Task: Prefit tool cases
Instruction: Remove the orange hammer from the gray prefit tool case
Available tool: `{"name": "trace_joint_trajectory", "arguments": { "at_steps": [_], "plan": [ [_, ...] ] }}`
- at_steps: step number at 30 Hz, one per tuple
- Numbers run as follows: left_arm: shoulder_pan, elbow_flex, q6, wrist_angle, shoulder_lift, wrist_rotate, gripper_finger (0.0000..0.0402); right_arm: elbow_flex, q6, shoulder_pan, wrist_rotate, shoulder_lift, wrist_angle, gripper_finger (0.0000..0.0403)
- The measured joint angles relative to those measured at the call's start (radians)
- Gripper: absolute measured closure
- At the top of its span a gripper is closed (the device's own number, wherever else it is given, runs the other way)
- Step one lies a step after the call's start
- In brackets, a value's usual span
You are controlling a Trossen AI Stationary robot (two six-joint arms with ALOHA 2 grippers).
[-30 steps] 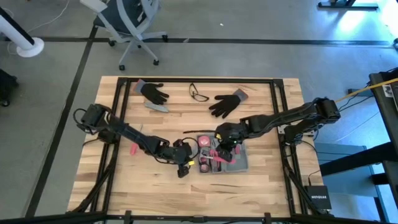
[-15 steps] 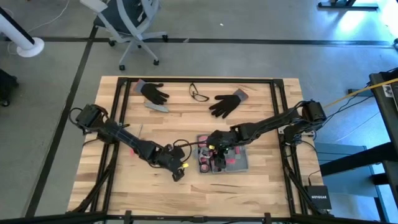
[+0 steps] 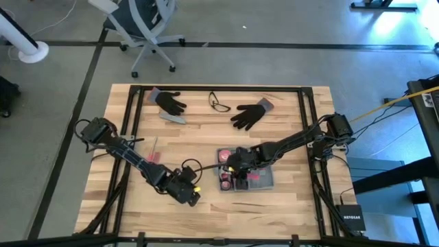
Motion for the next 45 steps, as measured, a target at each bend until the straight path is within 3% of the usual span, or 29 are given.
{"name": "trace_joint_trajectory", "arguments": {
  "at_steps": [6, 15, 28, 32, 36, 45],
  "plan": [
    [-0.011, 0.0, -0.045, -0.002, 0.0, -0.002, 0.0401, 0.003, -0.026, -0.001, -0.011, 0.008, -0.006, 0.0386],
    [-0.003, -0.001, 0.039, -0.012, -0.115, -0.1, 0.0401, 0.0, 0.018, -0.001, -0.025, -0.011, -0.009, 0.0393],
    [0.049, -0.001, 0.342, -0.175, -0.56, -0.387, 0.0401, 0.031, 0.088, -0.041, -0.049, -0.154, -0.05, 0.04],
    [0.076, 0.0, 0.394, -0.258, -0.632, -0.407, 0.0401, 0.038, 0.099, -0.05, -0.093, -0.145, -0.021, 0.0401],
    [0.084, 0.0, 0.358, -0.307, -0.63, -0.402, 0.0401, 0.04, 0.066, -0.047, -0.137, -0.125, -0.003, 0.0372],
    [0.068, 0.0, 0.233, -0.314, -0.534, -0.372, 0.0401, 0.039, 0.001, -0.047, -0.117, -0.008, 0.005, 0.0221]
  ]
}}
